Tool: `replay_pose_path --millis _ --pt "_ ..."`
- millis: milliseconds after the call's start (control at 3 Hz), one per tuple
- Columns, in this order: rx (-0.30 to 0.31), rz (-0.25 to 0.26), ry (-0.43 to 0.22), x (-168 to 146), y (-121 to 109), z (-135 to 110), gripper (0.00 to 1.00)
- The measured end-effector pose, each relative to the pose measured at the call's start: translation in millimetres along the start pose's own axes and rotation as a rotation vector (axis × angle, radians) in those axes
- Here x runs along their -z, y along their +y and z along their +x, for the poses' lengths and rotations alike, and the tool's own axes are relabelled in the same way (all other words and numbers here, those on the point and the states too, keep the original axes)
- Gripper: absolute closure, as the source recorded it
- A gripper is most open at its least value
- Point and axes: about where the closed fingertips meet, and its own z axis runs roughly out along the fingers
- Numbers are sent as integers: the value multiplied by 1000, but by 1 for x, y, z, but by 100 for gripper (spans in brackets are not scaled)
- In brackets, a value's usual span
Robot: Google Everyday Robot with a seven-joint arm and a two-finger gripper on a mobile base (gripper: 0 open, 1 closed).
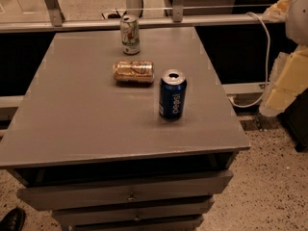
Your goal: Pick orange can
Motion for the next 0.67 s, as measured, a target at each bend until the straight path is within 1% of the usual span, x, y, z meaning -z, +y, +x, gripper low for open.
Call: replay_pose_path --millis 333,667 --pt "0 0 0 0 0 0 0" --pt "42 -6 -44 -9 -6 -17 0"
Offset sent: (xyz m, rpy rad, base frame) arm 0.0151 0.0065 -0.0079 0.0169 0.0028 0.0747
